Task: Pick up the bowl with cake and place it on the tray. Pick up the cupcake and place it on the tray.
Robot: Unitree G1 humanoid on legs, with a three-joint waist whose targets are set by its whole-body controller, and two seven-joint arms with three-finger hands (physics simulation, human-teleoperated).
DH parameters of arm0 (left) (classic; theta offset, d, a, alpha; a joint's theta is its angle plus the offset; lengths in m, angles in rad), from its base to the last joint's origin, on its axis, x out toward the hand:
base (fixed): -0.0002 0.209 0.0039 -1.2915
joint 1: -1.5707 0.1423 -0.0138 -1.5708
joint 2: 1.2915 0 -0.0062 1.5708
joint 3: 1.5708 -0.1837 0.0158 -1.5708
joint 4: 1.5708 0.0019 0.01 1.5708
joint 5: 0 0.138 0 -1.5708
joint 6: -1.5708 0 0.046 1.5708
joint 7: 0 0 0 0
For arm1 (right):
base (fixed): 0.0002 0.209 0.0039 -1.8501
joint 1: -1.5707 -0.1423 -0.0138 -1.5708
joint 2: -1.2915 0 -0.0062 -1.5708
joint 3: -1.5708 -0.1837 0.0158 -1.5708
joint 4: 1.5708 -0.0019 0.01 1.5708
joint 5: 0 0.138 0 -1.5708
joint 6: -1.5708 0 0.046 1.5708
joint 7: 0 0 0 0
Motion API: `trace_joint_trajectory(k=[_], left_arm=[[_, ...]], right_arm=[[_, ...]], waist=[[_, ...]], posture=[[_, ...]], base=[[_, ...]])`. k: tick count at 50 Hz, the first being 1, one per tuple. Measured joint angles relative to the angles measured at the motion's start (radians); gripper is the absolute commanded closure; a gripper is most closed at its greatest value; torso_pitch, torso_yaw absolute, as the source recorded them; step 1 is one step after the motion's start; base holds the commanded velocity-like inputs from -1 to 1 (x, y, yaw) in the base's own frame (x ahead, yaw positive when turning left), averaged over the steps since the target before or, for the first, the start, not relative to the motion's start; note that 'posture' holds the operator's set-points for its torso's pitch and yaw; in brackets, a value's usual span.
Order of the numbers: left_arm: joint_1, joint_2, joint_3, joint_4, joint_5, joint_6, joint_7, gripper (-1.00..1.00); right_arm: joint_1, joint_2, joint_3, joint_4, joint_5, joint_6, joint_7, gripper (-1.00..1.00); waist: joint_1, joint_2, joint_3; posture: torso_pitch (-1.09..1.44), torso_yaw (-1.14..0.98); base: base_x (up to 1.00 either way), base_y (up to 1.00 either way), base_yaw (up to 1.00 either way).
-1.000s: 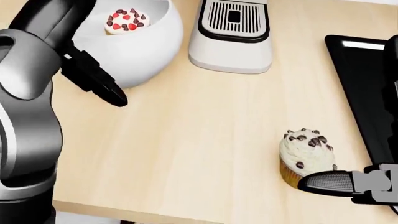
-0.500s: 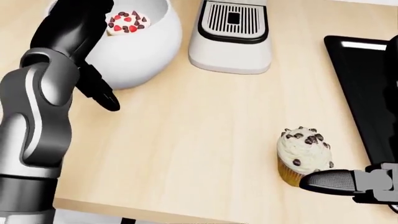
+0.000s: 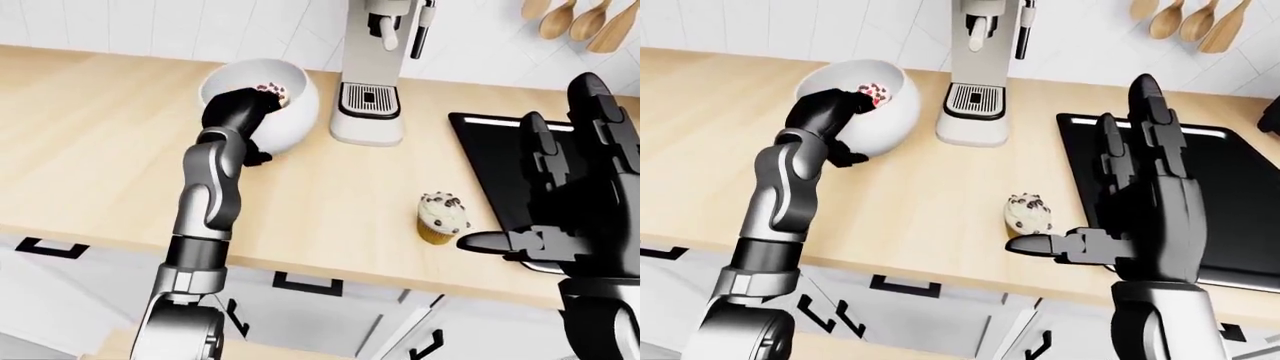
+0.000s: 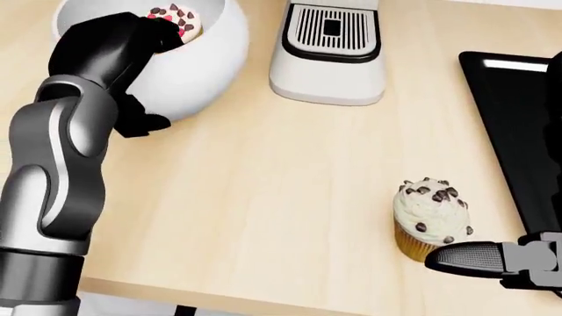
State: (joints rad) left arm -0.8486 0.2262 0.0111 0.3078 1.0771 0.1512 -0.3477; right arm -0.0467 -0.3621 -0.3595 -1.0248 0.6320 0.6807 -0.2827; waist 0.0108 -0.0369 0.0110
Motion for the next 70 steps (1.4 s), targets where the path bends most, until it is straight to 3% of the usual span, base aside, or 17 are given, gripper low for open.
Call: trace_joint_trajectory(k=[5,7,16,25,29,36,43,53,65,70], left_arm=[[0.006,-0.003,0.001,-0.025,0.013,0.007,-0.016,0.73],[0.013,-0.005,0.002,-0.047,0.017,0.016,-0.032,1.0],[0.049,-0.013,0.007,-0.147,0.029,0.041,-0.113,1.0],[0.083,-0.028,0.0,-0.289,0.054,0.067,-0.24,1.0],[0.089,-0.028,0.0,-0.332,0.063,0.069,-0.291,1.0],[0.109,-0.028,0.002,-0.406,0.089,0.059,-0.362,1.0],[0.102,-0.032,0.004,-0.421,0.106,0.059,-0.393,1.0],[0.116,-0.042,0.005,-0.431,0.104,0.062,-0.381,1.0],[0.129,-0.039,0.006,-0.427,0.097,0.056,-0.379,1.0],[0.128,-0.041,0.003,-0.443,0.101,0.058,-0.387,1.0]], right_arm=[[-0.001,0.006,-0.004,-0.002,-0.001,0.0,0.004,-1.0],[-0.002,0.009,-0.008,-0.001,-0.003,0.002,0.009,-1.0],[-0.009,-0.038,-0.021,0.001,0.038,0.005,-0.013,-1.0],[0.0,-0.23,-0.089,-0.007,0.232,-0.017,-0.116,-1.0],[-0.01,-0.272,-0.099,-0.009,0.281,-0.004,-0.127,-1.0],[-0.043,-0.29,-0.101,-0.008,0.29,0.088,-0.077,-1.0],[-0.164,-0.379,-0.082,-0.015,0.323,0.272,-0.092,-1.0],[-0.282,-0.39,-0.055,-0.015,0.314,0.521,-0.087,-1.0],[-0.322,-0.384,0.036,-0.013,0.152,0.637,-0.015,-1.0],[-0.297,-0.345,0.069,-0.016,0.034,0.648,0.056,-1.0]], waist=[[-0.001,-0.001,0.002],[-0.001,-0.002,0.003],[0.003,-0.007,0.01],[0.001,-0.017,0.021],[0.0,-0.023,0.027],[0.0,-0.027,0.036],[0.003,-0.031,0.04],[0.01,-0.035,0.043],[0.013,-0.035,0.045],[0.013,-0.034,0.043]], posture=[[0.0,0.0],[0.0,0.0],[0.0,0.0],[0.0,0.0],[0.0,0.0],[0.0,0.0],[0.0,0.0],[0.0,0.0],[0.0,0.0],[0.0,0.0]], base=[[0.0,0.0,0.0],[0.0,0.0,0.0],[0.0,0.0,0.0],[0.0,0.0,0.0],[0.0,0.0,0.0],[0.0,0.0,0.0],[0.0,0.0,0.0],[0.0,0.0,0.0],[0.0,0.0,0.0],[0.0,0.0,0.0]])
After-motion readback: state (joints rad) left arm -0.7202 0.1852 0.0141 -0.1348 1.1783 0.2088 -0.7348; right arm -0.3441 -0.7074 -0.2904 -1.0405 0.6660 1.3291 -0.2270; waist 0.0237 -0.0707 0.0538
